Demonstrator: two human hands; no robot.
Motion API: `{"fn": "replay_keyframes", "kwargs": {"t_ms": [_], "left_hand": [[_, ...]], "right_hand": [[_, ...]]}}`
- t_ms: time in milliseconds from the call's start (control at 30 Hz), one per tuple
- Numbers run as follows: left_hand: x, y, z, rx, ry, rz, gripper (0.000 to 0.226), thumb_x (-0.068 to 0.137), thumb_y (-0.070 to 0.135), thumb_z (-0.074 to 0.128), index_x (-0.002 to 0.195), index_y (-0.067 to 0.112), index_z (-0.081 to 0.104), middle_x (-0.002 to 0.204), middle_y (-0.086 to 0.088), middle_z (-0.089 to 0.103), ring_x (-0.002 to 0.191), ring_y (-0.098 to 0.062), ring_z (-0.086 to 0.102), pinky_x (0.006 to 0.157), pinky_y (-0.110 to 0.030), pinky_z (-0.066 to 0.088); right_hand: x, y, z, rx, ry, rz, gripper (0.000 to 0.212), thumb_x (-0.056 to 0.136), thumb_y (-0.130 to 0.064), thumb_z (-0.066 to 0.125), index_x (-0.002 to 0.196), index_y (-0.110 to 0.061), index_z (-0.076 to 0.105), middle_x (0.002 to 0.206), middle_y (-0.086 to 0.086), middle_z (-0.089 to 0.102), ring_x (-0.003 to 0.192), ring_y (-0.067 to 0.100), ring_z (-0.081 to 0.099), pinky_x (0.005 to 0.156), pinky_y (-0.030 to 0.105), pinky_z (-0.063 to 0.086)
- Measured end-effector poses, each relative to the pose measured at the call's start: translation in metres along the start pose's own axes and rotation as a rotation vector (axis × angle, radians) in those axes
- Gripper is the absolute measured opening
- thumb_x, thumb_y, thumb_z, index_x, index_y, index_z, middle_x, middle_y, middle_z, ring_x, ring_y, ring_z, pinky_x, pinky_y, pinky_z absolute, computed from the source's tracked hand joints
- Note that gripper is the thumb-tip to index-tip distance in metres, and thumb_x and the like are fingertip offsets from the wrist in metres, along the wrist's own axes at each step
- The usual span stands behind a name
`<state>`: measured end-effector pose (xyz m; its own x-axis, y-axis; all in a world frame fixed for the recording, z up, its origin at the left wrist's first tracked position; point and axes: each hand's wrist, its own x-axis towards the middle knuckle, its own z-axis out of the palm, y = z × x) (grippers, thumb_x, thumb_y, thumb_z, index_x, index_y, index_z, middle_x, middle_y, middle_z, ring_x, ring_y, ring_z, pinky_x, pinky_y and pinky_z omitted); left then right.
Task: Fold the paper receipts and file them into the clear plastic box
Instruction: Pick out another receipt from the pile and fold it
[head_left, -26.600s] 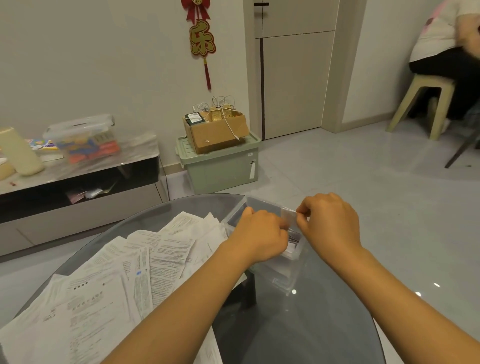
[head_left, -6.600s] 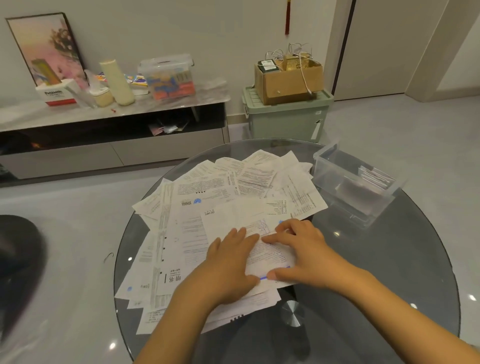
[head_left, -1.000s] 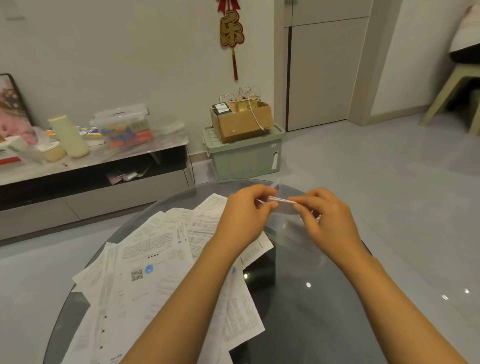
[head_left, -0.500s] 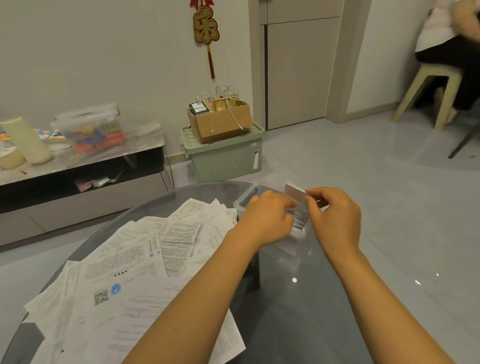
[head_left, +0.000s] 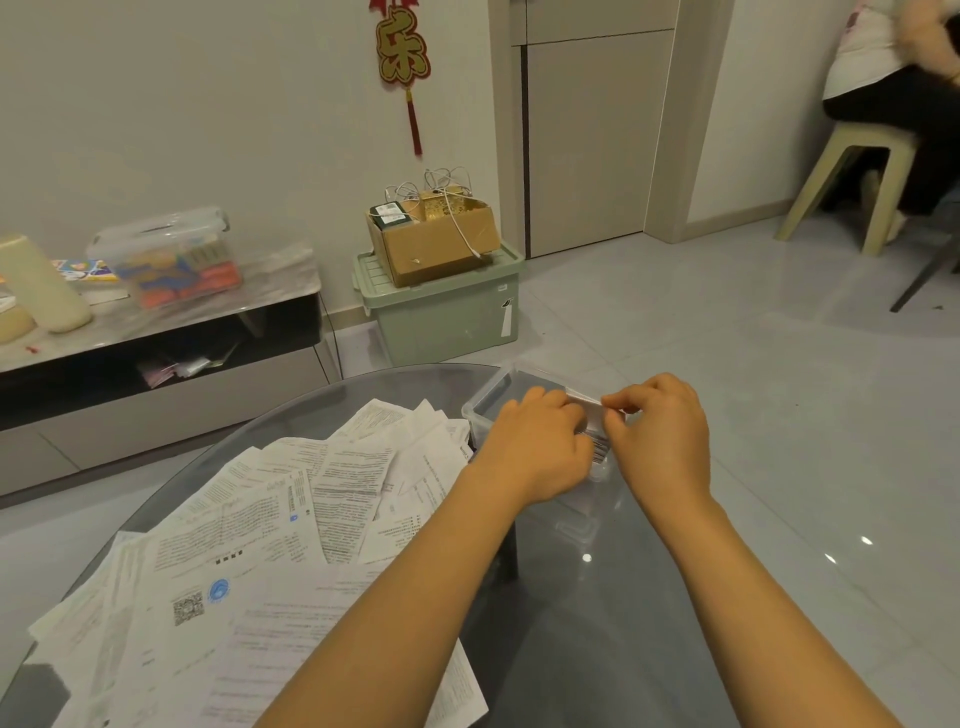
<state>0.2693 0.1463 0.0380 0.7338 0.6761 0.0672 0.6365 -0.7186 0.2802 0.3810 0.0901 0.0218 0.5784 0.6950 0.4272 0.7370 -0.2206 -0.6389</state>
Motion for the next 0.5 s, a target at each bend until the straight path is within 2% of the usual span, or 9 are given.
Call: {"fn": "replay_keyframes", "kwargs": {"t_ms": [67, 200, 300, 367, 500], "left_hand": [[-0.0018, 0.0008, 0.0003, -0.058, 0.047, 0.000, 0.038, 0.093, 0.022, 0.032, 0.119, 0.010, 0.057, 0.122, -0.005, 0.053, 0.113, -0.021, 0.042, 0.093, -0.032, 0.032], [-0.0054, 0.0009, -0.0010, -0.185, 0.172, 0.017, 0.033, 0.090, 0.012, 0.042, 0.121, 0.009, 0.054, 0.125, -0.004, 0.051, 0.117, -0.019, 0.041, 0.096, -0.031, 0.036], [-0.0057, 0.0006, 0.0013, -0.148, 0.108, 0.067, 0.049, 0.086, 0.023, 0.031, 0.128, 0.014, 0.054, 0.129, -0.002, 0.052, 0.120, -0.018, 0.042, 0.098, -0.033, 0.037], [-0.0048, 0.0005, 0.0028, -0.094, 0.059, 0.071, 0.059, 0.080, 0.028, 0.024, 0.129, 0.019, 0.055, 0.130, 0.000, 0.053, 0.120, -0.017, 0.042, 0.098, -0.033, 0.037], [-0.0013, 0.0004, 0.0034, 0.045, -0.003, 0.067, 0.064, 0.080, 0.032, 0.016, 0.135, 0.028, 0.050, 0.134, 0.001, 0.049, 0.122, -0.017, 0.039, 0.096, -0.035, 0.032]], "right_hand": [[0.0013, -0.0011, -0.0017, -0.055, -0.038, 0.053, 0.013, 0.085, -0.010, 0.062, 0.092, -0.008, 0.072, 0.089, 0.000, 0.039, 0.098, 0.022, 0.045, 0.070, 0.029, 0.037], [0.0024, -0.0025, -0.0045, -0.124, -0.095, 0.110, 0.018, 0.088, -0.015, 0.056, 0.094, -0.008, 0.072, 0.093, 0.001, 0.036, 0.101, 0.024, 0.045, 0.072, 0.033, 0.041], [0.0015, -0.0019, -0.0038, -0.094, -0.110, 0.112, 0.020, 0.090, -0.015, 0.054, 0.097, -0.006, 0.070, 0.094, 0.002, 0.036, 0.099, 0.024, 0.047, 0.070, 0.031, 0.039], [0.0008, -0.0007, -0.0028, -0.026, -0.093, 0.128, 0.018, 0.090, -0.015, 0.055, 0.097, -0.006, 0.069, 0.095, 0.001, 0.036, 0.090, 0.024, 0.050, 0.067, 0.030, 0.038], [0.0010, 0.0021, -0.0026, 0.079, -0.099, 0.158, 0.017, 0.090, -0.014, 0.056, 0.098, -0.008, 0.069, 0.103, 0.004, 0.040, 0.075, 0.019, 0.051, 0.066, 0.025, 0.037]]}}
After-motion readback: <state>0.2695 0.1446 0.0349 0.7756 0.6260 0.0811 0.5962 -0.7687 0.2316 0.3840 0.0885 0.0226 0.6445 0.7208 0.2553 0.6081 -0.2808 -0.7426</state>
